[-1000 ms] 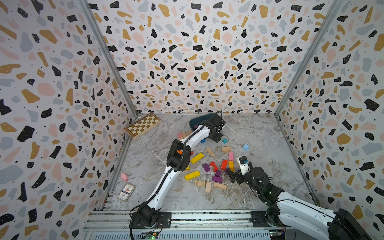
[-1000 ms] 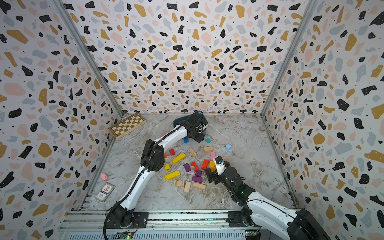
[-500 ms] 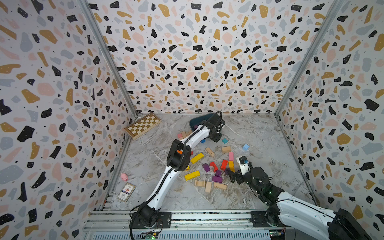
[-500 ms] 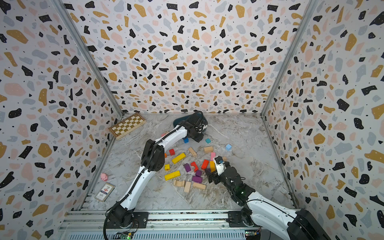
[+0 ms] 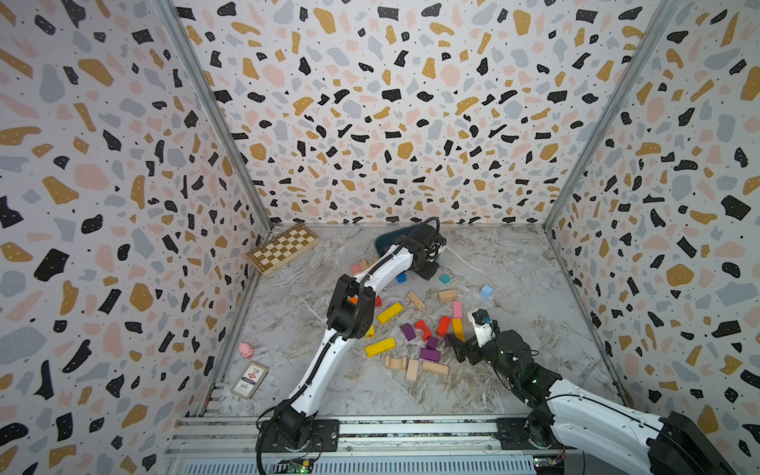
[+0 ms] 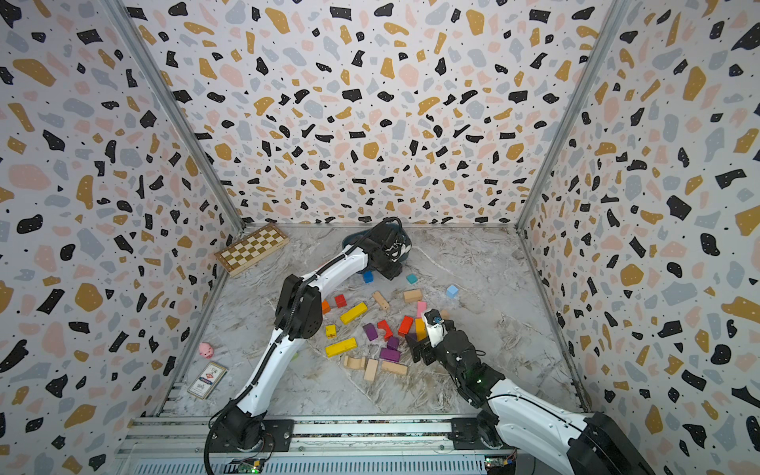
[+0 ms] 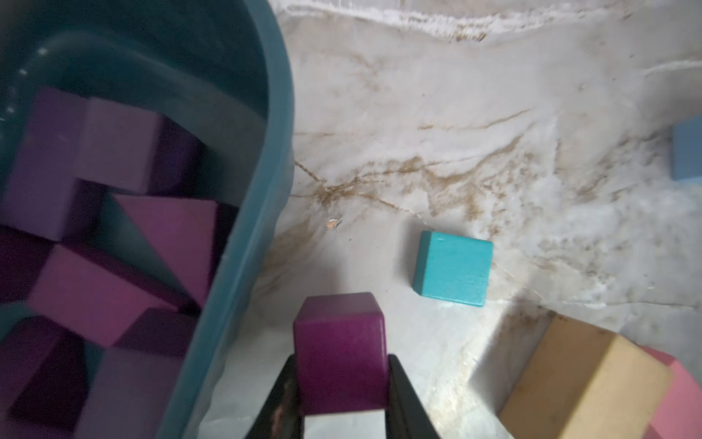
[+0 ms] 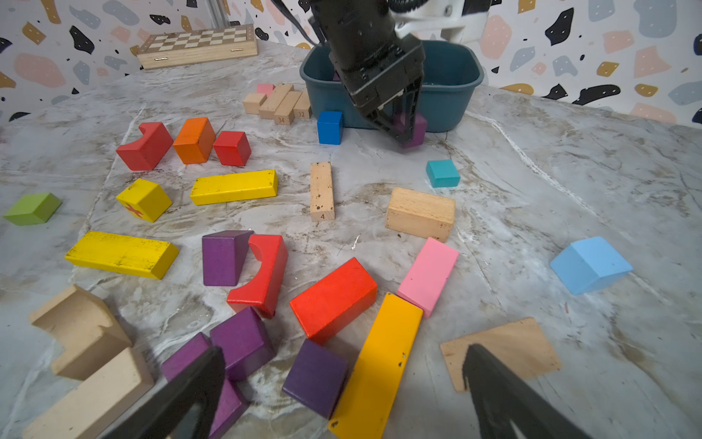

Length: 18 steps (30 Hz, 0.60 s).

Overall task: Pick purple bricks into the storage bin
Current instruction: Pick up the building block from the center of the board, then place the building block in the storage box.

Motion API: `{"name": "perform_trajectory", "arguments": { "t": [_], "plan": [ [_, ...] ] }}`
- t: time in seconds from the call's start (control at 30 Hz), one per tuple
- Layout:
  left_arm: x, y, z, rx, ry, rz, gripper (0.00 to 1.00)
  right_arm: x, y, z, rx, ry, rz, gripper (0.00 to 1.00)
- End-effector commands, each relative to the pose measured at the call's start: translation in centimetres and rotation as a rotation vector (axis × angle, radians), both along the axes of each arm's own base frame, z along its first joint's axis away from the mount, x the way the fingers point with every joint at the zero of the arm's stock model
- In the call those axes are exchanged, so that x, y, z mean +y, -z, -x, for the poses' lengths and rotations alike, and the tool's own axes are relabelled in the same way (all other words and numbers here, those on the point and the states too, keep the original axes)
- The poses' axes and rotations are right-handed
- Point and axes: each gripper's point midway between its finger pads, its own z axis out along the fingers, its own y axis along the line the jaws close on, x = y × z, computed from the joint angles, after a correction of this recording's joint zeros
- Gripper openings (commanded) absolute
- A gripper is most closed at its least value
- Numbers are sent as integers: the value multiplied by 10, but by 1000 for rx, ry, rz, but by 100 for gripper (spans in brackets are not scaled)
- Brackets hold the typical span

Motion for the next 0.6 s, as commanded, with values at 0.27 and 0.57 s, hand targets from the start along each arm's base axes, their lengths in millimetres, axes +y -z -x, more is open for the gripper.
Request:
{"name": "perform_trajectory", "arguments": {
  "t": [0.27, 0.57],
  "plan": [
    [-2, -71, -20, -181, 47, 20, 0, 4, -11, -2, -28, -11, -18, 100],
    [20, -64, -56, -212, -41, 35, 0, 3, -10, -2, -29, -8, -17, 100]
  ]
}}
